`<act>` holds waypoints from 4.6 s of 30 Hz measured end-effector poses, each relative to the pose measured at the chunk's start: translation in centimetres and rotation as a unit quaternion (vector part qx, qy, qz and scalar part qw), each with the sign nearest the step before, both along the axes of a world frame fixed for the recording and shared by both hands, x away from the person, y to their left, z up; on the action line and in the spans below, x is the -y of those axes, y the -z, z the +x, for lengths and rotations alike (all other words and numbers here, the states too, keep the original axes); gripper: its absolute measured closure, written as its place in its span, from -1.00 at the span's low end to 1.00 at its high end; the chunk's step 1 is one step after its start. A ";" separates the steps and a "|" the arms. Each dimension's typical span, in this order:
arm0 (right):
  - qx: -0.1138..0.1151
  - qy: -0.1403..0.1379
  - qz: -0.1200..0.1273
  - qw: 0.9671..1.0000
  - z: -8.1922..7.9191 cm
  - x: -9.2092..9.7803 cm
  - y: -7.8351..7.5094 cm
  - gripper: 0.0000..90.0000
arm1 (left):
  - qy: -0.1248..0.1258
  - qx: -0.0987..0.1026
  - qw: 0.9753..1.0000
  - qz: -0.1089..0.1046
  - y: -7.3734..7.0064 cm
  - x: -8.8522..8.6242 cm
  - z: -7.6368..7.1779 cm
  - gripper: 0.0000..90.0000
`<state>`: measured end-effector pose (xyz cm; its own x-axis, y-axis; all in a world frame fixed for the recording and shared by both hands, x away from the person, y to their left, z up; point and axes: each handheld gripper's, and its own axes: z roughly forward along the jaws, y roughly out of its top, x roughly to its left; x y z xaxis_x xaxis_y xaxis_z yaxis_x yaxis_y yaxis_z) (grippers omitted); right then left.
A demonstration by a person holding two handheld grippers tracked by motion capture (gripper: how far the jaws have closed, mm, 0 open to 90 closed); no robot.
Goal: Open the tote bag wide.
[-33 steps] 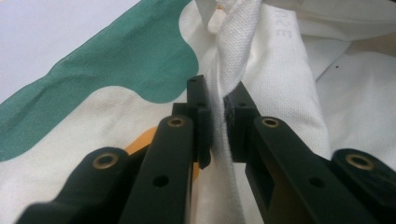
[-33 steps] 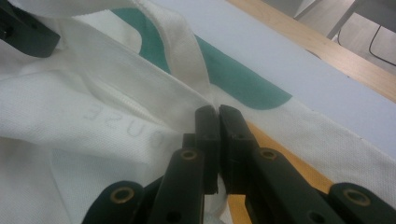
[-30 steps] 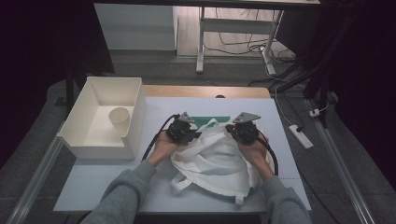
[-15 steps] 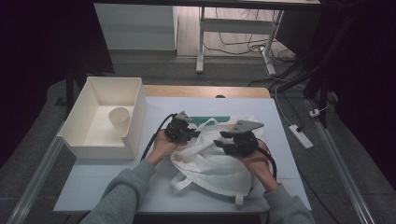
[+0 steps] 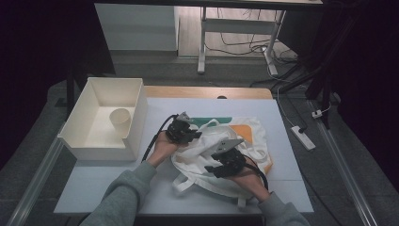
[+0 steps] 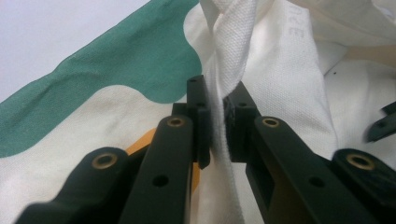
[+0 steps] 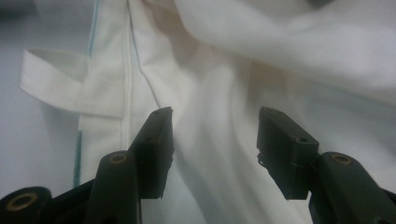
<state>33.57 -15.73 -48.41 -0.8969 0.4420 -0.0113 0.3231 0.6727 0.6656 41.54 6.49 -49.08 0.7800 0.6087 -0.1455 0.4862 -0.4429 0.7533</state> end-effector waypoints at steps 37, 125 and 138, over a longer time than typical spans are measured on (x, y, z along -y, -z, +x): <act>0.034 -0.029 0.008 0.999 -0.6 0.5 -0.8 0.93 | -0.015 0.037 0.999 -0.016 -1.3 -1.0 -0.6 0.84; -0.057 -0.085 0.008 0.995 -3.1 0.5 1.0 0.90 | 0.059 0.024 0.993 0.103 -1.6 0.4 -4.0 0.10; -0.056 -0.089 0.009 0.994 -3.4 0.4 0.6 0.92 | 0.037 0.064 0.994 0.077 -1.9 0.2 -3.9 0.90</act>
<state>30.12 -16.14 -49.01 -0.9562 0.2756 0.0990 0.2725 0.7136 0.6454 37.62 6.34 -47.22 0.8297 0.5561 0.0484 0.3520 -0.5885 0.7278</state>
